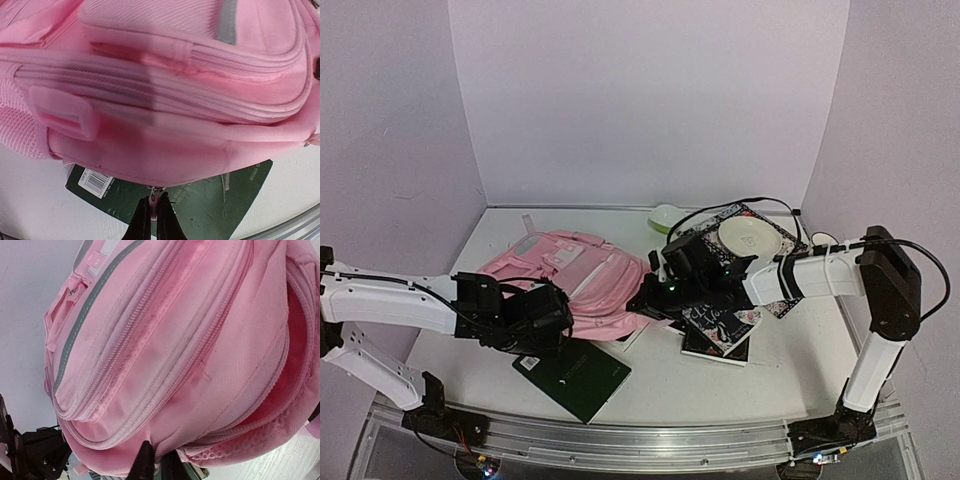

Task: Pack the student bag
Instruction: Unzip the largest pocket of the student bag.

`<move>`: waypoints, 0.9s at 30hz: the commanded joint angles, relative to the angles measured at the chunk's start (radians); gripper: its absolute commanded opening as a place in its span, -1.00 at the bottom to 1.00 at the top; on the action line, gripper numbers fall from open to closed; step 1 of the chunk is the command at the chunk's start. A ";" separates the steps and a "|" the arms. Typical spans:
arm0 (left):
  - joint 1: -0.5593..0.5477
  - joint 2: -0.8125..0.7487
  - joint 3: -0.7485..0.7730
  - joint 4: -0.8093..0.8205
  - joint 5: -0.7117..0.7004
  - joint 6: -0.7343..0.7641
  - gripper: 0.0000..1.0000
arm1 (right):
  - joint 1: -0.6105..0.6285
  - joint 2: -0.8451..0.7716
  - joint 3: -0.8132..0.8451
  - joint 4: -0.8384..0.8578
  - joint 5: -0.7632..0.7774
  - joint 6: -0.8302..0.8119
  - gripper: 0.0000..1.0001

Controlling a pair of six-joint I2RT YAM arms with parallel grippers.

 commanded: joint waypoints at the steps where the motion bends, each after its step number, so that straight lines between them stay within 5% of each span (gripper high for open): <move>1: 0.024 -0.069 -0.058 -0.108 -0.074 -0.126 -1.00 | -0.029 -0.079 0.007 -0.054 0.056 -0.040 -1.00; 8: 0.090 -0.130 -0.151 -0.153 -0.081 -0.194 -0.97 | -0.050 -0.111 0.031 -0.094 0.018 -0.081 -1.00; 20: 0.080 -0.117 0.128 -0.067 -0.076 0.061 0.08 | -0.023 -0.040 0.142 -0.097 -0.065 -0.095 -0.99; 27: 0.078 -0.073 0.191 0.127 0.031 0.253 0.36 | 0.009 0.017 0.235 -0.096 -0.071 -0.101 -0.98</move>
